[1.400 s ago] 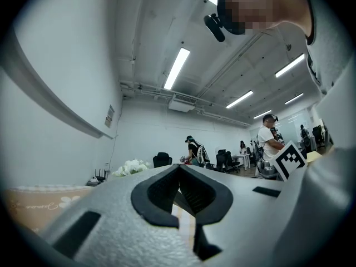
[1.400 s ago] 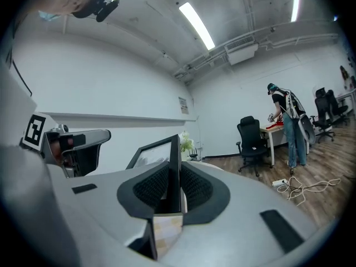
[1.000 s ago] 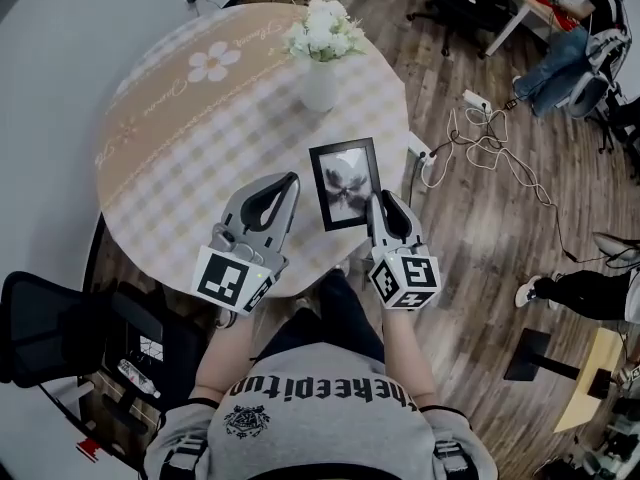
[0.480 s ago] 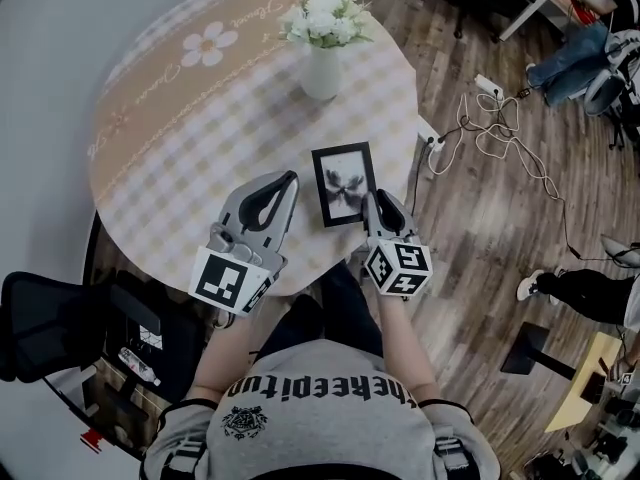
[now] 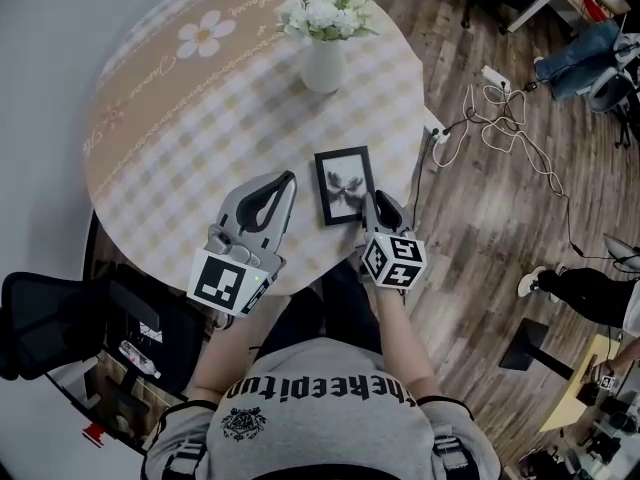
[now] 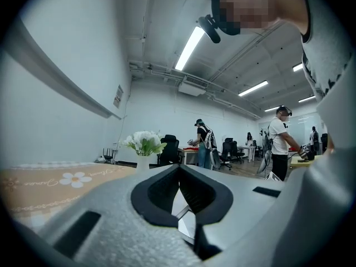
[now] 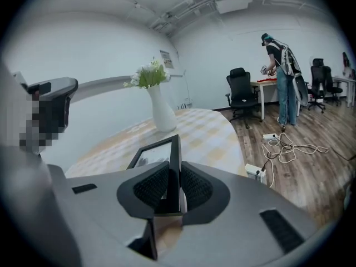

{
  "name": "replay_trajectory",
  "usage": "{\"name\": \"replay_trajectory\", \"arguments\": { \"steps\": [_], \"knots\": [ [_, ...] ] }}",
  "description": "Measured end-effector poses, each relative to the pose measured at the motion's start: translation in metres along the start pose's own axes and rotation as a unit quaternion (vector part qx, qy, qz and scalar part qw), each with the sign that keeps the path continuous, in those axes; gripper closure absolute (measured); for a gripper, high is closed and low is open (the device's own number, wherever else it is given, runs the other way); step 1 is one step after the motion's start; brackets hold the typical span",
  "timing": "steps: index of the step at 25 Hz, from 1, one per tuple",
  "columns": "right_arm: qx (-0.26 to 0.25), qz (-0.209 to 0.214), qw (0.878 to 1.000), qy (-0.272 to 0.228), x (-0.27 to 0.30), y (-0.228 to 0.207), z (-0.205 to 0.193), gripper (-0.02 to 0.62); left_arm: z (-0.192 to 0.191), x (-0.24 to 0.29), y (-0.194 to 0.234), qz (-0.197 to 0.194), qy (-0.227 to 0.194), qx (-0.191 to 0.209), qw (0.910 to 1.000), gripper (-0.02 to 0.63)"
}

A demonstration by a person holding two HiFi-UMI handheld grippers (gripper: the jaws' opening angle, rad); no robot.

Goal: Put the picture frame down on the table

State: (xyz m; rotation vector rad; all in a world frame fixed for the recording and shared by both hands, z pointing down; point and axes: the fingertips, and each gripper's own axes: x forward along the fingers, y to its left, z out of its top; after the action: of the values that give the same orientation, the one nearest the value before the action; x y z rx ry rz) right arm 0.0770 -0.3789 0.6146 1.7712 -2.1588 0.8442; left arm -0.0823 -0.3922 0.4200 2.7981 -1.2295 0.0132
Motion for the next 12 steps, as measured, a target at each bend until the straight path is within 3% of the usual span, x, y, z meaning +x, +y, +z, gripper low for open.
{"name": "replay_trajectory", "arguments": {
  "steps": [12],
  "knots": [
    [-0.017,-0.02,0.998,0.049,0.014,-0.009,-0.023,0.525,-0.01,0.003,0.005,0.01,0.013,-0.007,0.9998,0.591]
  ]
}}
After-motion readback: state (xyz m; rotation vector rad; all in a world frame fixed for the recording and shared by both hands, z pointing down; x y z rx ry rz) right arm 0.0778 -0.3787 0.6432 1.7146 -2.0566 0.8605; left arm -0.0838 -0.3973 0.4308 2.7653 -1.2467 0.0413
